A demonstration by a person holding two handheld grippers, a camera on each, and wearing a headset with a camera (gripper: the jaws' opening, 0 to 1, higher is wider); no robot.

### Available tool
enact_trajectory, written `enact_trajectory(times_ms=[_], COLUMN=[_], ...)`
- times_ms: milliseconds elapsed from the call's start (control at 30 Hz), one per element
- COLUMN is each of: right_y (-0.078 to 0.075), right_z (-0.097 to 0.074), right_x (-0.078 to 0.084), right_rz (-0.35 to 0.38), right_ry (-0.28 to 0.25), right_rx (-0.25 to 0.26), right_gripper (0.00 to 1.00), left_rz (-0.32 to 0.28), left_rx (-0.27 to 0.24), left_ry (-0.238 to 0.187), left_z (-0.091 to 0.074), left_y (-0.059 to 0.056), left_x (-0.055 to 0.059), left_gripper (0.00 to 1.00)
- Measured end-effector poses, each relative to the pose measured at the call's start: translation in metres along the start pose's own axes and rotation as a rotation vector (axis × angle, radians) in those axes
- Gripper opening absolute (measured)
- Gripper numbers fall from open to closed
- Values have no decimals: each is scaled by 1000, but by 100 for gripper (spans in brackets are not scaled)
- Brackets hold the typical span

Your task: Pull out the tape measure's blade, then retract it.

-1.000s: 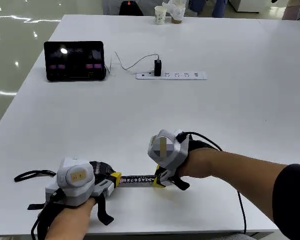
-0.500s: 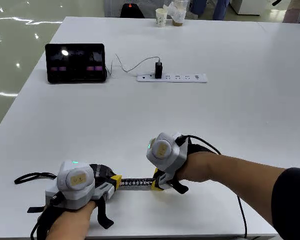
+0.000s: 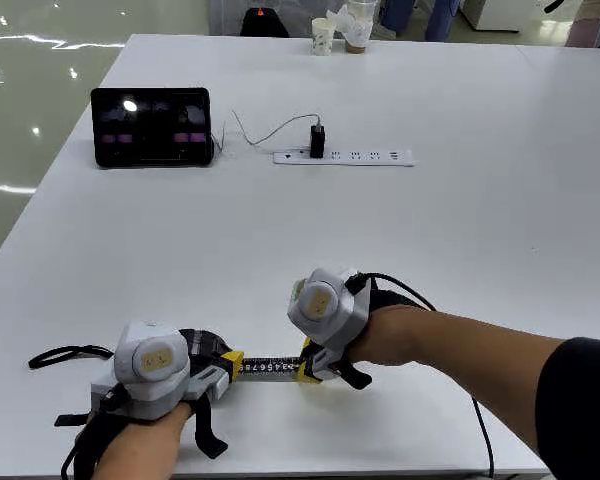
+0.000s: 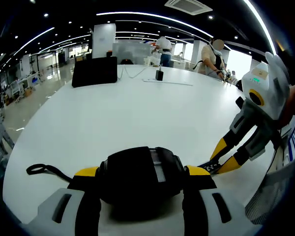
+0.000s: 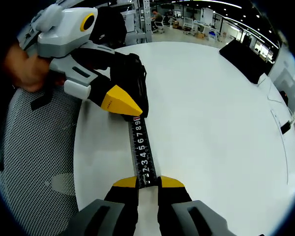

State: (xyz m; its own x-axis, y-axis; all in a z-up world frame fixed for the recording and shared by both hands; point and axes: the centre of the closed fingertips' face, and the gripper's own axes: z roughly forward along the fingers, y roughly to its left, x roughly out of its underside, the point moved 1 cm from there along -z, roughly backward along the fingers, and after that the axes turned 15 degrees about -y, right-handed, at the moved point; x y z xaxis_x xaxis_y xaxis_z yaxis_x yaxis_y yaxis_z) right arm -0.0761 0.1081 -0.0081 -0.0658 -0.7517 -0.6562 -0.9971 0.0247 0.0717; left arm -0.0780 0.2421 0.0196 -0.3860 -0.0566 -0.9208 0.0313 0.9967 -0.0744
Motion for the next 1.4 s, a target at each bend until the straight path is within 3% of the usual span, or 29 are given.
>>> enact_trajectory(times_ms=[1400], right_y=[2], right_z=[10], right_x=[-12], right_rz=[10], right_ry=[-32], right_rx=[-5], right_gripper=[11], left_rz=[-8], left_rx=[2], left_ry=[7], left_z=[0], left_y=[0], left_x=[0], left_gripper=[62])
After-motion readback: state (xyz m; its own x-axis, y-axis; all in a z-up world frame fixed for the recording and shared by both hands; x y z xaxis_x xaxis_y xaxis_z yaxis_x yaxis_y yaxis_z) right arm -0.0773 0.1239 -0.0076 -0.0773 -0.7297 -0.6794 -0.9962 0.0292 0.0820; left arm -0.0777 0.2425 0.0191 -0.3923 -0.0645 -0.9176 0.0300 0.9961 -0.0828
